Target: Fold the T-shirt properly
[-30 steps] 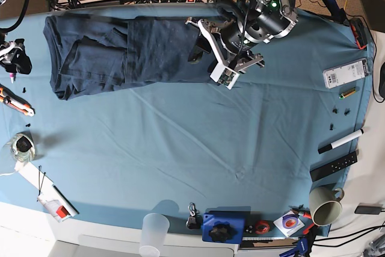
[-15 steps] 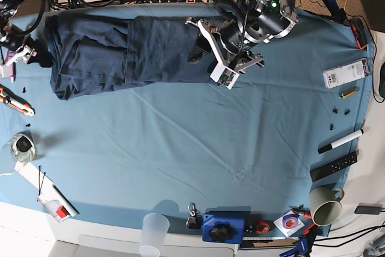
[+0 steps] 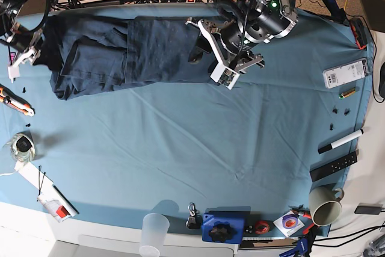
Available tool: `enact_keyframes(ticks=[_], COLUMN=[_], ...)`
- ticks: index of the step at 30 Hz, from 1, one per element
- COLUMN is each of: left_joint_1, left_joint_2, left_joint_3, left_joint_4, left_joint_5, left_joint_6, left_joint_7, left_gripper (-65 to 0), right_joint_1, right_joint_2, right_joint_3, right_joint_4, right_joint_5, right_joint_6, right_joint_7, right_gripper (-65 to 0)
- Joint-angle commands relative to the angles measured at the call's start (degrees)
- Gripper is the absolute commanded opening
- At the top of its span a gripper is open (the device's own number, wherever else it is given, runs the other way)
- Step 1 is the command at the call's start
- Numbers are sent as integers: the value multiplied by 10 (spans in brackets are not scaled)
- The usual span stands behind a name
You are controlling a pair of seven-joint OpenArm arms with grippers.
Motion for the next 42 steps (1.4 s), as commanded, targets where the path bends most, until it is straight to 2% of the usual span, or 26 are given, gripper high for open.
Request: enact_keyframes(ticks=[1, 5, 13, 19, 21, 24, 27, 32, 42], left_joint_1=[-1, -2, -2, -2, -1, -1, -1, 2, 7], left_joint_2=[3, 3, 3, 3, 3, 3, 3, 3, 3], left_joint_3=[1, 1, 1, 1, 1, 1, 1, 1, 1], left_joint_4=[11, 11, 11, 11, 11, 11, 11, 11, 12], left_joint_5=[-8, -8, -10, -10, -10, -10, -10, -10, -10], left_joint_6=[-4, -4, -4, -4, -4, -4, -4, 1, 2], left_joint_7=[-15, -20, -19, -20, -21, -21, -13, -6, -6], left_gripper=[-367, -367, -367, -367, -367, -367, -367, -367, -367], right_joint_1=[-2, -11, -11, -9, -9, -4, 8, 36, 125], right_joint_2=[19, 19, 14, -3, -8, -14, -22, -21, -23], right_joint_3=[5, -12, -113, -119, -120, -120, -120, -114, -28], right_joint_4=[7, 7, 7, 7, 7, 7, 7, 9, 43], right_joint_5=[15, 12, 15, 15, 15, 15, 15, 15, 10], right_joint_6=[1, 1, 1, 1, 1, 1, 1, 1, 1], right_joint_7=[6, 6, 6, 6, 6, 6, 6, 6, 6], right_gripper=[-326, -326, -326, -326, -367, -539, -642, -650, -650])
